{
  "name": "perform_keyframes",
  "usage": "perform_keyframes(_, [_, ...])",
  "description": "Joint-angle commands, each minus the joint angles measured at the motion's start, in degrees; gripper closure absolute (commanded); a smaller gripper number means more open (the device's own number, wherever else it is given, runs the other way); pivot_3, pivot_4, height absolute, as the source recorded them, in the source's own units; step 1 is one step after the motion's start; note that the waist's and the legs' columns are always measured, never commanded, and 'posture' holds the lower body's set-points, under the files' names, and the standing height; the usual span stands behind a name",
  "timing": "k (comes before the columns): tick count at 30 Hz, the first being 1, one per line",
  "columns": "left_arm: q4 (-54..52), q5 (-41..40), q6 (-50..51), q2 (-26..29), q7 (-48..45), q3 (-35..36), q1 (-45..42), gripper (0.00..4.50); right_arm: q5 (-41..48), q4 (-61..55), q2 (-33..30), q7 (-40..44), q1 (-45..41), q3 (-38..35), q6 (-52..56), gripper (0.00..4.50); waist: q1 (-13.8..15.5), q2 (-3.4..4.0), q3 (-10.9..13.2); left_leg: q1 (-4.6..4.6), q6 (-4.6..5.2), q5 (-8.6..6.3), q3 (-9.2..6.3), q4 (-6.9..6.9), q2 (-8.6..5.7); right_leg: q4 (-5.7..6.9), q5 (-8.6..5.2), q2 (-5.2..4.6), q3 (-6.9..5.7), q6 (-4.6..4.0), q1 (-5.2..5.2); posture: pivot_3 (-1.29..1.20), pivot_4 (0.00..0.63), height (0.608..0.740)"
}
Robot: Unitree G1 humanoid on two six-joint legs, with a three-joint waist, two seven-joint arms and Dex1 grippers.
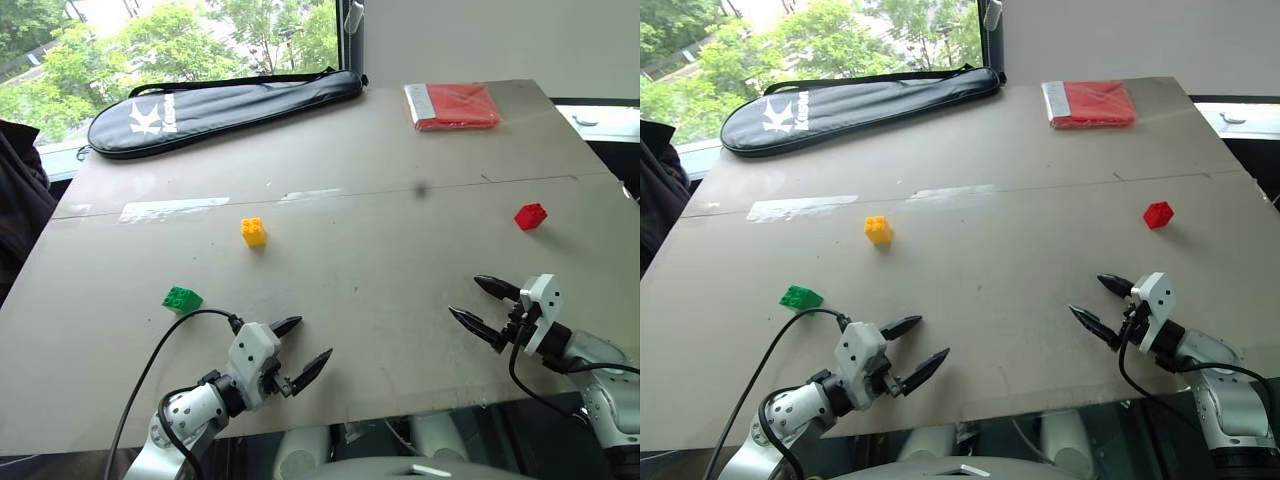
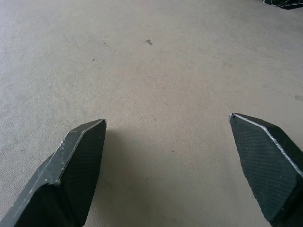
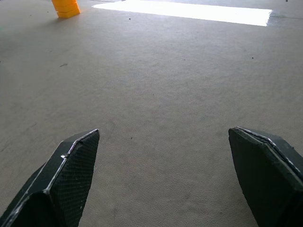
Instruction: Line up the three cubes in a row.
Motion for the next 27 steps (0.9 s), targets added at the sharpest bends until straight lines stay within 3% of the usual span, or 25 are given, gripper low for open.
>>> perform_keyframes(1, [1.1,-0.1,0.5,0.3,-0.4,0.0,1.6,0.24,-0.6,-0.3,0.1,0.9,-1.0,0.4,-1.9,0.00,0.0,0.00,0.0,0.00,0.00,0.00,0.00,0.00,0.00,0.00,0.00,0.00,0.00,0.00,0.00,0.00,0.150,0.740])
perform_keyframes(17, [3.7,0.2,-2.5,-0.1,-0.7,0.2,1.2,0.24,-2.1,3.8,0.4,1.5,-3.0,0.7,-3.9,0.00,-0.1,0.01,0.0,0.05,0.00,0.00,0.00,0.00,-0.01,0.02,0.01,0.04,0.00,-0.02,0.03,0.00,0.150,0.740])
perform_keyframes(23, [3.0,0.1,-2.4,0.4,-1.2,0.0,-0.5,0.24,-0.4,6.4,3.0,-7.5,-6.7,-5.1,-1.6,0.00,-0.1,0.01,0.0,0.06,0.00,0.00,0.02,0.02,-0.01,0.04,0.03,0.04,0.04,-0.04,0.04,0.00,0.150,0.740])
perform_keyframes(27, [-2.2,-4.4,3.1,2.8,-4.3,-0.2,-6.3,0.24,0.1,12.0,2.2,-16.2,-13.6,-11.6,0.9,0.00,0.1,0.03,0.0,0.04,-0.01,0.02,0.01,0.14,-0.07,0.09,0.05,0.05,0.10,-0.04,0.06,0.00,0.150,0.740])
